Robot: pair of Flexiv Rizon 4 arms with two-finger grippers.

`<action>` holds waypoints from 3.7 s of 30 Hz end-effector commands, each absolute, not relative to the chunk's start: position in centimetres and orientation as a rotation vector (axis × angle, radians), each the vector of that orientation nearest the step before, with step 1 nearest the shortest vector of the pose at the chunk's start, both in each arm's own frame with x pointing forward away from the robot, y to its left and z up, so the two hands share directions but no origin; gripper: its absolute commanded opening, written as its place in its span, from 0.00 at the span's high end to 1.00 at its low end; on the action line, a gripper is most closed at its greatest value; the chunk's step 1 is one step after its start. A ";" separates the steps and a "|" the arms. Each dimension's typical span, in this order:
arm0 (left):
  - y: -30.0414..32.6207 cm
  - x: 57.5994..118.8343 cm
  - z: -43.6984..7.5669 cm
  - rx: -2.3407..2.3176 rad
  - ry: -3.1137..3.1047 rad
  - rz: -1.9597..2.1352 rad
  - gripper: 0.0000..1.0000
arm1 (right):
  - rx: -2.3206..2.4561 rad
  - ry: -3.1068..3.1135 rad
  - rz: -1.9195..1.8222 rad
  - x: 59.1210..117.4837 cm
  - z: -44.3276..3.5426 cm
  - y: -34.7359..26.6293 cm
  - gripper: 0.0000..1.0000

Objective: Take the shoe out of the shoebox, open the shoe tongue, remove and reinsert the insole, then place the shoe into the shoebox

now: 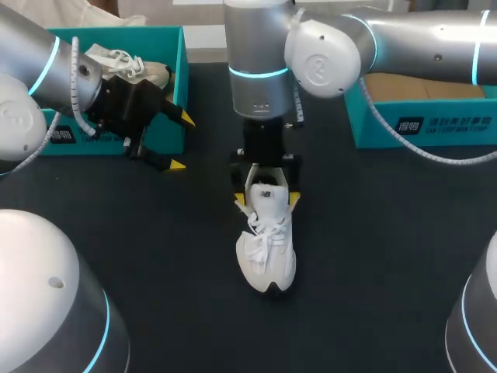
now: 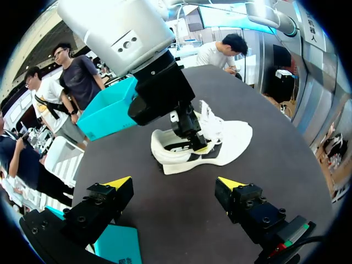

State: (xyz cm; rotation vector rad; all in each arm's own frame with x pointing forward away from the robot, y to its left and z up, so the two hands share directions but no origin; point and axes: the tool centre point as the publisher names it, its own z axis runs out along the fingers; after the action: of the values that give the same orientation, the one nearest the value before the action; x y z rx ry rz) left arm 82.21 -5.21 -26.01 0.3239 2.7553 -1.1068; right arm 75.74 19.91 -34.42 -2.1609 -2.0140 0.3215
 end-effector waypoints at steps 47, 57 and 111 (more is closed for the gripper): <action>-5.2 82.2 -26.0 0.324 2.757 -1.103 0.00 | -2.290 -1.969 0.347 70.1 -29.2 20.0 0.67; -5.2 82.2 -26.0 0.324 2.757 -1.103 0.00 | -2.236 -2.013 0.331 71.6 -30.2 19.6 0.65; -5.2 82.2 -26.0 0.324 2.757 -1.103 0.00 | -2.119 -2.136 0.192 76.1 -33.0 18.6 0.68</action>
State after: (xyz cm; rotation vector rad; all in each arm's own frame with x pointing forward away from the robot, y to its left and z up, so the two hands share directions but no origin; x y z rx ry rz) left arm 82.21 -5.21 -26.01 0.3238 2.7554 -1.1067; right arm 76.10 18.86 -32.62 -2.1260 -2.1427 0.2031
